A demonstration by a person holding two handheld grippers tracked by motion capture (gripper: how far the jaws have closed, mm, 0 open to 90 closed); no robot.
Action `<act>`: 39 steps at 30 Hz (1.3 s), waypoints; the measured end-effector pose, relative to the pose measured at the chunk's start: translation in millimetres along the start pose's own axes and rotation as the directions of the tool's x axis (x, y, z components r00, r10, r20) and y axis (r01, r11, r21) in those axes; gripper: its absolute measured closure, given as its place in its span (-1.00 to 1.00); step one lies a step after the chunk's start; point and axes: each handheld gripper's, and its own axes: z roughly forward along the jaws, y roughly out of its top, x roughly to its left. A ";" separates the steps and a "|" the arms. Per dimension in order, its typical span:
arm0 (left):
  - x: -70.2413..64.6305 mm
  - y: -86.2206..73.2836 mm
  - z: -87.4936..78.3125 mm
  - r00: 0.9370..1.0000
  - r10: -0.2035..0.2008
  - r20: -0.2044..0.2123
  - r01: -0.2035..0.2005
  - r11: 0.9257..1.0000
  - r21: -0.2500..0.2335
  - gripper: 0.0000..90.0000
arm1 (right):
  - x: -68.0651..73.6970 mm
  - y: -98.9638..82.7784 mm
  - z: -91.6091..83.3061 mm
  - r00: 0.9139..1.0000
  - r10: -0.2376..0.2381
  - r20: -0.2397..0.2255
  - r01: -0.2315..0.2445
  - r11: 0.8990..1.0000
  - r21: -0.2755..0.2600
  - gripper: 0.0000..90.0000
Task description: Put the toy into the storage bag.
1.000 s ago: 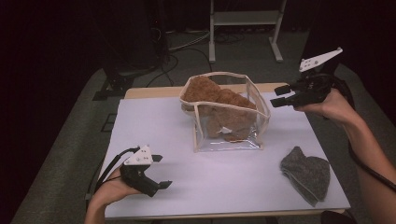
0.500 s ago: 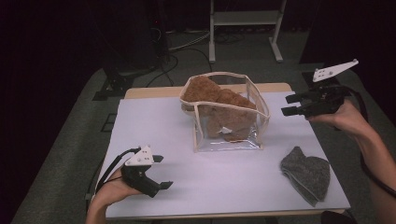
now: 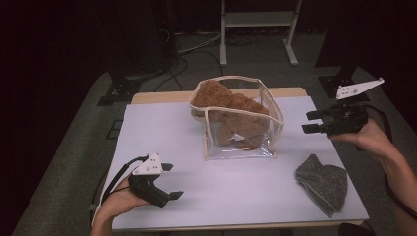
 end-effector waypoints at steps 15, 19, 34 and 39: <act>0.7 -1.1 -0.7 1.000 -0.005 -0.005 0.005 1.000 0.002 -0.82 | -1.8 -32.8 6.6 0.999 0.048 -0.003 -0.048 0.999 0.013 -0.29; 0.5 -1.3 -0.7 1.000 -0.006 -0.005 0.006 1.000 0.003 -0.82 | -1.5 -40.7 8.8 0.998 0.057 -0.005 -0.057 0.998 0.011 -0.29; 0.2 -1.3 -1.4 1.000 -0.004 -0.007 0.004 1.000 0.004 -0.82 | -3.2 -73.7 20.6 0.995 0.099 -0.012 -0.099 0.995 0.022 -0.30; 0.3 -1.7 -1.9 1.000 -0.006 -0.010 0.006 1.000 0.003 -0.82 | -1.9 -84.6 22.3 0.994 0.109 -0.012 -0.109 0.994 0.023 -0.30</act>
